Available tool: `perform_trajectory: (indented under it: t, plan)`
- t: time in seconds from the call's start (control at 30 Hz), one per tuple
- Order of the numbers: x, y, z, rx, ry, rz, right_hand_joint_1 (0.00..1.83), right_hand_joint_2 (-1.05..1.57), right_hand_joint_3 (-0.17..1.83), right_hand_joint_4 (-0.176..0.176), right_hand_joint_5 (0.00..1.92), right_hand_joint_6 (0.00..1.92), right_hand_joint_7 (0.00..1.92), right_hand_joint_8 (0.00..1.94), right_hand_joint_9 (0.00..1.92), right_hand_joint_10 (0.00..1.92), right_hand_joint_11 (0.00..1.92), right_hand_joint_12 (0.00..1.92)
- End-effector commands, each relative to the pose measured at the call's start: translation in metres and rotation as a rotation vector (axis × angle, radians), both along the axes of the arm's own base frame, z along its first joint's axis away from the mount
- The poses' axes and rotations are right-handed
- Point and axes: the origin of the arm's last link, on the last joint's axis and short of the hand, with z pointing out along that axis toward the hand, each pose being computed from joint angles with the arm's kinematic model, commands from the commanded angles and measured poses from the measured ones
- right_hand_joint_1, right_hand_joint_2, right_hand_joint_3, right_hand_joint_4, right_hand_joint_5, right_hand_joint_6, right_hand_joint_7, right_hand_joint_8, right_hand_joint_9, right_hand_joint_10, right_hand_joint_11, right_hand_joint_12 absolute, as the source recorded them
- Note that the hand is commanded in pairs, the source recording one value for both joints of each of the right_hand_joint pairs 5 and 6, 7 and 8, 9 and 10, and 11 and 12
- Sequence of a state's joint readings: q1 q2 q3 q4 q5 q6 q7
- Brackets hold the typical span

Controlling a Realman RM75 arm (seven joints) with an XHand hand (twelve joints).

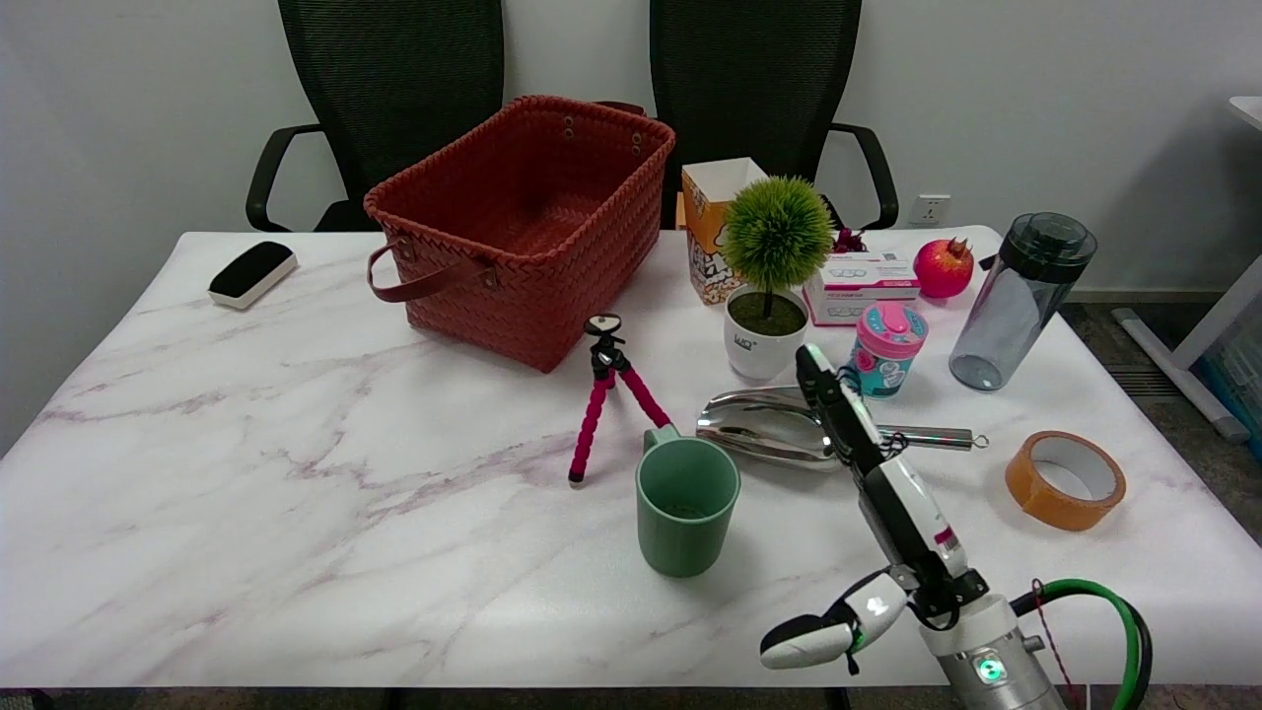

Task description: Pick up the green mug.

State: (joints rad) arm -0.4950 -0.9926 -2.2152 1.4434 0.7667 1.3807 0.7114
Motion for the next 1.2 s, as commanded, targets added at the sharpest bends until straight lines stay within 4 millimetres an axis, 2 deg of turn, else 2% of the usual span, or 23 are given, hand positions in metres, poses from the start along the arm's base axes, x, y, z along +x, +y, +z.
perform_trajectory:
  t: [0.03,0.93,1.2]
  plan:
    - [-0.018,-0.010,-0.002,0.063,-0.009,-0.102,0.91,-0.03,0.26,0.000,0.00,0.00,0.00,0.00,0.00,0.00,0.00,0.00]
    - [-0.022,-0.052,-0.012,0.179,-0.048,-0.172,0.92,-0.03,0.29,0.000,0.00,0.00,0.00,0.00,0.00,0.00,0.15,0.15]
    - [-0.025,-0.056,-0.017,0.184,-0.078,-0.195,0.91,0.01,0.31,0.000,0.00,0.00,0.00,0.00,0.00,0.00,0.16,0.16]
